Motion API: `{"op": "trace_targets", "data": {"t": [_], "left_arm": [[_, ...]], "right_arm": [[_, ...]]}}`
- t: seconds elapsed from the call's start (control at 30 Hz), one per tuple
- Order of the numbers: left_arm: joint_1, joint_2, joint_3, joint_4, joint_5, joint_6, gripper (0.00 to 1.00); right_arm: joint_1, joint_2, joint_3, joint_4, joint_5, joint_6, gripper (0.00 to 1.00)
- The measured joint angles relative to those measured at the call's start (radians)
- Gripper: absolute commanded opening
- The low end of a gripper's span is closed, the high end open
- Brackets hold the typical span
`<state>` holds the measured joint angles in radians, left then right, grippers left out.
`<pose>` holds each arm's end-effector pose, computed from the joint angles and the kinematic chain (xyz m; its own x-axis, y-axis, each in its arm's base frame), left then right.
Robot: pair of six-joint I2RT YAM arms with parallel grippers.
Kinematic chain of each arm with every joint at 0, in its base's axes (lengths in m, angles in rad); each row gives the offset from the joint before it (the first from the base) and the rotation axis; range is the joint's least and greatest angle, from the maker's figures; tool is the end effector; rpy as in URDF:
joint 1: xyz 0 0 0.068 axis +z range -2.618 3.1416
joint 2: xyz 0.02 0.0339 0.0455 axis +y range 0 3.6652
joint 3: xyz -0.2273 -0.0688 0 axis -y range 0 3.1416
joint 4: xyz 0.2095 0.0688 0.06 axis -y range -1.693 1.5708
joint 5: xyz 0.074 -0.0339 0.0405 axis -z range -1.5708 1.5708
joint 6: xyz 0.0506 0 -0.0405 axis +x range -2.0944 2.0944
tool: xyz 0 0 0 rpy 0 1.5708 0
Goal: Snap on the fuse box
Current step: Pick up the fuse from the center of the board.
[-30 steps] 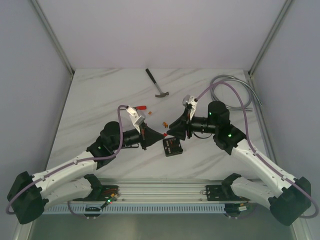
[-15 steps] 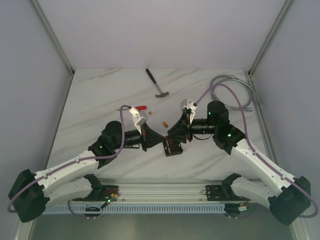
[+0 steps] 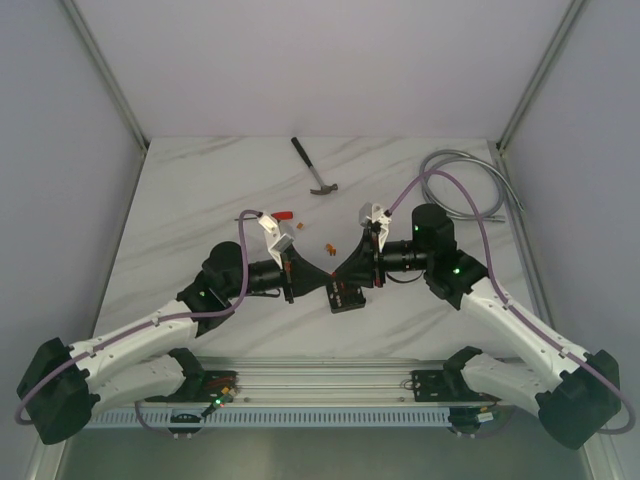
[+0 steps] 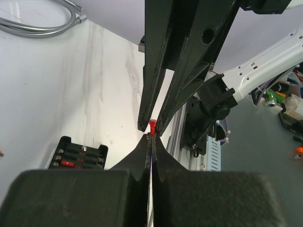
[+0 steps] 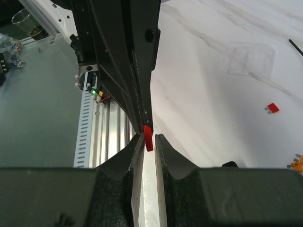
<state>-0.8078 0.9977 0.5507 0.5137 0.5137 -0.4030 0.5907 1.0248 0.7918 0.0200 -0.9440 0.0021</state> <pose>0.1406 -0.1830 0.2759 -0.3374 -0.1414 -0.9307 0.9088 0.2088 -0.3612 0.1607 0.1571 0.2958 -0.1776 -0.1176 -0.9770 -0.9838 0.0465 0.1733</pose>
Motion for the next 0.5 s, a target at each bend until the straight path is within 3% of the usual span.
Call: {"op": "trace_targets", "data": {"t": [0.23, 0.43, 0.5], "left_arm": [[0.003, 0.001, 0.000, 0.003, 0.010, -0.003, 0.00], [0.006, 0.005, 0.000, 0.009, 0.018, -0.005, 0.00], [0.006, 0.005, 0.000, 0.009, 0.018, -0.006, 0.07]], "right_arm": [[0.000, 0.000, 0.000, 0.000, -0.007, 0.000, 0.17], [0.000, 0.000, 0.000, -0.001, -0.014, -0.006, 0.00], [0.000, -0.002, 0.000, -0.002, -0.014, -0.008, 0.00]]}}
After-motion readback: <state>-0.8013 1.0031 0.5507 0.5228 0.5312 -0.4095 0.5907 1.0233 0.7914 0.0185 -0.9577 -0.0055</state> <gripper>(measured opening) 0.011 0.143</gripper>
